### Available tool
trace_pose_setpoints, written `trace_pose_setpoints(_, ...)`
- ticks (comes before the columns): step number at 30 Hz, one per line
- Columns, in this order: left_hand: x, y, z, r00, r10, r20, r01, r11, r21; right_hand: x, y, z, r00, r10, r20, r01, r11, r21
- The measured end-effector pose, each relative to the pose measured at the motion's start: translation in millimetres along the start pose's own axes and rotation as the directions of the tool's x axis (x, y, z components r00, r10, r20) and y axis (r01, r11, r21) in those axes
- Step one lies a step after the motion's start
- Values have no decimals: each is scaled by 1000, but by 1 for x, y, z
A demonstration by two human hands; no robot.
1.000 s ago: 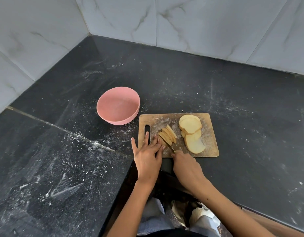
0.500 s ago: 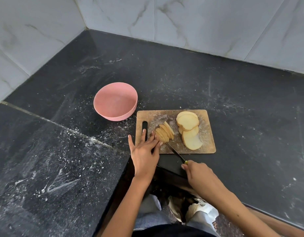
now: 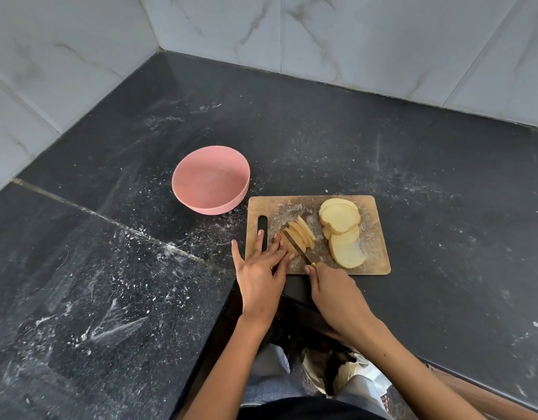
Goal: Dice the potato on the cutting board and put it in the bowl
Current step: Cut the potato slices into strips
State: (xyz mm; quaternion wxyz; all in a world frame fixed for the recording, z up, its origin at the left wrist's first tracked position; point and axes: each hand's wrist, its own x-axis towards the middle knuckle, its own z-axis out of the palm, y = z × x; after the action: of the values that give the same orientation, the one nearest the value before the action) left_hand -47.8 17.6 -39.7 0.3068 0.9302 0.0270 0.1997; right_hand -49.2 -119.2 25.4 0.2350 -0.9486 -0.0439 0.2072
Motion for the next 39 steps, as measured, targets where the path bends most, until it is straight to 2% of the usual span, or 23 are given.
trace_pose_setpoints(7,0,-2,0,1000,-13,6,13,1000,-10,12,-7,3,999,34,-18,-36,993,-116)
trace_pose_setpoints(12,0,0,-2,999,-28,17,28,999,-14,-12,9,-2,997,55,53,-42,975,-217)
trace_pose_setpoints(15,0,2,-4,999,-40,18,40,999,-29,-27,16,-7,995,57,84,-40,980,-193)
trace_pose_setpoints(21,-2,1,-2,999,-22,37,22,1000,1,-18,4,-14,998,-30,-46,26,996,-86)
trace_pose_setpoints(27,-2,3,-3,999,-34,32,34,999,17,8,-5,-3,995,-71,-63,67,996,-64)
trace_pose_setpoints(33,-1,1,-2,999,-26,26,25,999,36,15,-8,3,995,-74,-73,68,995,-74)
trace_pose_setpoints(39,-2,3,-3,999,-47,17,46,999,24,18,-12,4,995,-84,-56,73,981,-179)
